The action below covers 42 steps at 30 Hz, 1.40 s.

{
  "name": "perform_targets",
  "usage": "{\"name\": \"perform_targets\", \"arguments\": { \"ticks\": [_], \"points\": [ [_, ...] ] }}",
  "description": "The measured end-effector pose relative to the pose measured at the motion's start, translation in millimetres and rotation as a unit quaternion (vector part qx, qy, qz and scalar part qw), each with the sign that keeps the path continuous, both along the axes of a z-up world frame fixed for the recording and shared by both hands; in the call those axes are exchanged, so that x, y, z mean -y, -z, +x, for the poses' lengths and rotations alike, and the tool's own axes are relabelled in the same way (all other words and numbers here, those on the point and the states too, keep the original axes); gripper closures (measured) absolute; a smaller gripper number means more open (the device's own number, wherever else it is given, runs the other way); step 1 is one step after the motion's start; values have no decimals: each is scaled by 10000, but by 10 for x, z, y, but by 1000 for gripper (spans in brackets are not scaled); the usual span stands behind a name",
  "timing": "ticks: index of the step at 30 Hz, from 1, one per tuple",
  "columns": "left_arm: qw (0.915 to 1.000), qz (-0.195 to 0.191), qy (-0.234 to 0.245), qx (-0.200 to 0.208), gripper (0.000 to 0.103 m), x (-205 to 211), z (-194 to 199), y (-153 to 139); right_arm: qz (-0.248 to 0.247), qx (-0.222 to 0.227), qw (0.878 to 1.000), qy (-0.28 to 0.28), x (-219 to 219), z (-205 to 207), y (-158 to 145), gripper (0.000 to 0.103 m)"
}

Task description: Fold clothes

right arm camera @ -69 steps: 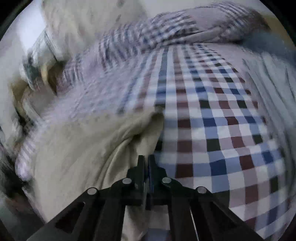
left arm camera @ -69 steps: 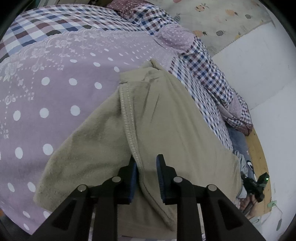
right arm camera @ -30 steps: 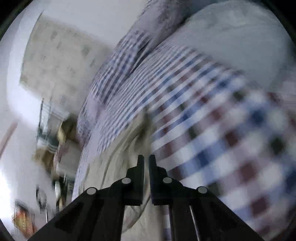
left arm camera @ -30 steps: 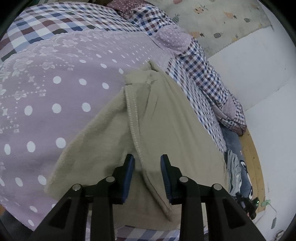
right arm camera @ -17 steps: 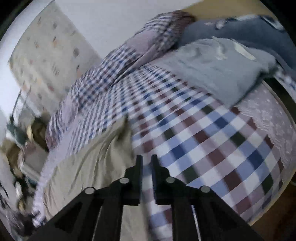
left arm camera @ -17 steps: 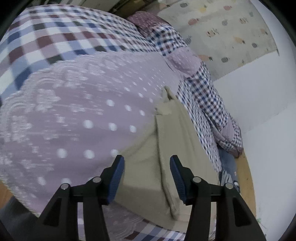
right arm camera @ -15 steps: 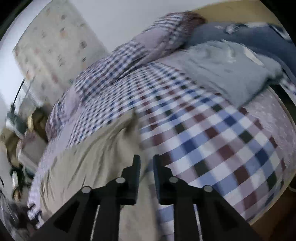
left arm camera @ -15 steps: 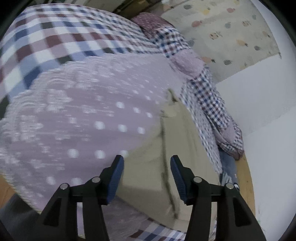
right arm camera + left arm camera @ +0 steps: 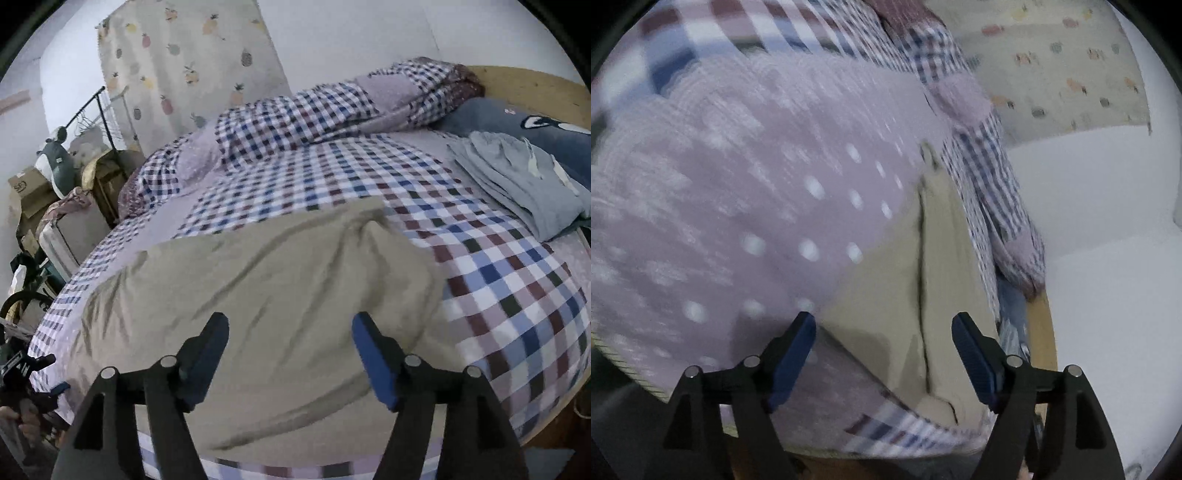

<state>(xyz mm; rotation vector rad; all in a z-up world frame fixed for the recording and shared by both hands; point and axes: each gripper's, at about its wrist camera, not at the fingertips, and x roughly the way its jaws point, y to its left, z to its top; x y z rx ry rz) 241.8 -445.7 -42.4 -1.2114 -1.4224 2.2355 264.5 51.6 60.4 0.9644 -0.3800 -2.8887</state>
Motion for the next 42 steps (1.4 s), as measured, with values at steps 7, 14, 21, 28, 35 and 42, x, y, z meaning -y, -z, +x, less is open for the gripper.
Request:
{"name": "perform_targets", "arguments": {
  "ticks": [7,14,21,28,35,42],
  "points": [
    [9995,247,159,148,24,-85,-42,67,60,4,9985,-537,697,47,-10,26],
    [9965,-720,-89,-411,24,-82,-48,-267,371,47,9937,-1058,1272,148,54,25],
    [9834,-1726,-1,-554,35,-240,-60,-449,787,68,9875,-1364,1629,199,143,24],
    [9843,-1697,10,-481,53,-200,-16,-419,928,217,9836,-1532,1803,188,256,24],
    [9854,-1638,47,-458,70,-173,47,-417,1008,222,9826,-1546,1881,202,293,24],
    [9892,-1336,-65,-598,93,-88,62,-438,1124,210,9812,-1556,1972,220,325,24]
  ]
}}
